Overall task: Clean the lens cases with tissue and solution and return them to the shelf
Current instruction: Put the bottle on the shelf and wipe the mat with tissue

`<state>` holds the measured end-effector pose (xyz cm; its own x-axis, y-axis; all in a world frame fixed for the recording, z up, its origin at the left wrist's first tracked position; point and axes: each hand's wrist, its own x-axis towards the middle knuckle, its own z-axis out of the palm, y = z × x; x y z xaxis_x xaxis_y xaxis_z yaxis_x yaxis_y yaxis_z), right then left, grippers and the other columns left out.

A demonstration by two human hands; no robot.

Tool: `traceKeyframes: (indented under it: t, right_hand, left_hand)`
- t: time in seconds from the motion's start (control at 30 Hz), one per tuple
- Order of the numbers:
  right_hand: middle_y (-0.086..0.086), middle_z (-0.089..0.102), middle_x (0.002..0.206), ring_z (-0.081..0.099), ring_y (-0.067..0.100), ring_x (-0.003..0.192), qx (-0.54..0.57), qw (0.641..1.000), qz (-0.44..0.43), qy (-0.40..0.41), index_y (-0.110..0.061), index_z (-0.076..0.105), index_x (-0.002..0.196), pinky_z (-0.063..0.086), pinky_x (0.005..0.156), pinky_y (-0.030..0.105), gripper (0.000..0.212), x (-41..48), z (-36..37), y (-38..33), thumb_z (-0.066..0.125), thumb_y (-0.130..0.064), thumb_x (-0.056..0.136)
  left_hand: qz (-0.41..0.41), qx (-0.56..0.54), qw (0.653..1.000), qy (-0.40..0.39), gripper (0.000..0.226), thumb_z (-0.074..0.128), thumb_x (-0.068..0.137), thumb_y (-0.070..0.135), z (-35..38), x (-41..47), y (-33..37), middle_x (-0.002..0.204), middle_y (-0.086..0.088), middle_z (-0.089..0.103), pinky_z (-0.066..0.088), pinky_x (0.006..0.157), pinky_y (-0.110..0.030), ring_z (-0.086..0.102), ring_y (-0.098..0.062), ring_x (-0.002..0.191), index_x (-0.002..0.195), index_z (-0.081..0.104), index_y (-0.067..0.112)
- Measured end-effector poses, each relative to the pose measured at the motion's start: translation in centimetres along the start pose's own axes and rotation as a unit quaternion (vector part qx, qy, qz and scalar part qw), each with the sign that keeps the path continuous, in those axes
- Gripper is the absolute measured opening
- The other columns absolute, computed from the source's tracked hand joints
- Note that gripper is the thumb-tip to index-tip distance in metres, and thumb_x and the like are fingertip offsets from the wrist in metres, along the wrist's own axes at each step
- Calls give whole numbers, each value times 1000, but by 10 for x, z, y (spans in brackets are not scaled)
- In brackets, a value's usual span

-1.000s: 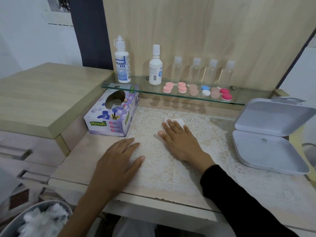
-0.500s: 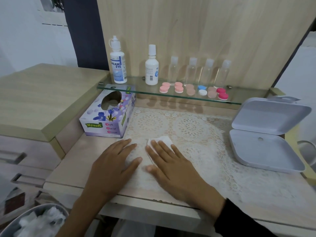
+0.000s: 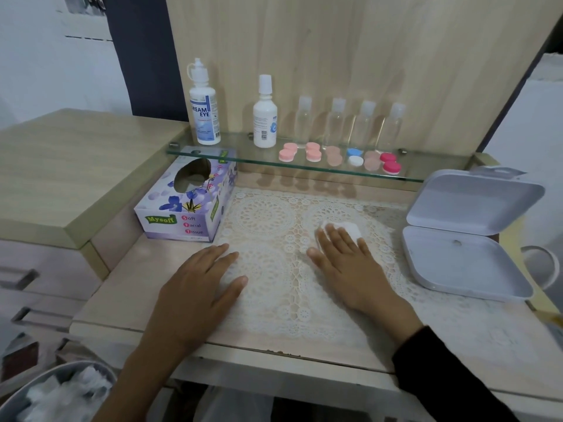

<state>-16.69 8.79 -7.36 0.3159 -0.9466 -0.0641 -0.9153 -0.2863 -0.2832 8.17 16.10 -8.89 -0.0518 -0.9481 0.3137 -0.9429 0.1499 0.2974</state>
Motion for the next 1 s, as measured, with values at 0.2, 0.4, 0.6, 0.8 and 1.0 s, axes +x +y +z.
traceKeyframes:
  t: [0.2,0.4,0.6,0.8,1.0]
  right_hand:
    - [-10,-12,159,-17,7,145,19,995,-94,-7,-31,-2,153,-13,119,36,87,-2,19,-59,-7,-73,78]
    - [-13,-11,160,-20,2,144,9,984,-178,-20,-33,1,154,-14,119,34,68,-37,28,-71,5,-64,93]
    - [-19,-18,157,-27,-5,140,-2,983,-182,-26,-39,-4,152,-14,116,31,64,-77,22,-46,7,-67,95]
    - [-23,-28,153,-34,-8,135,-24,998,-58,-6,-45,-16,147,-13,117,29,77,-93,4,-3,-22,-73,76]
    - [-23,-29,152,-34,-6,135,-9,1000,-3,22,-43,-17,148,-14,117,30,81,-105,9,-6,-25,-73,73]
  left_hand:
    - [1,2,1000,5,62,29,89,59,-1,-1,0,138,2,52,35,98,-27,46,-15,128,130,56,23]
    - [6,3,1000,6,62,28,89,59,0,0,-2,138,2,52,33,98,-27,47,-16,127,131,56,23]
    - [-1,2,1000,8,65,25,86,63,-1,1,-1,141,7,48,37,97,-28,43,-11,130,132,53,28]
    - [-5,-2,1000,9,65,24,85,65,0,0,-2,143,11,45,40,98,-31,39,-8,132,133,52,31]
    - [1,-10,1000,20,65,27,85,63,-1,-1,1,140,7,49,41,96,-32,42,-10,130,131,55,26]
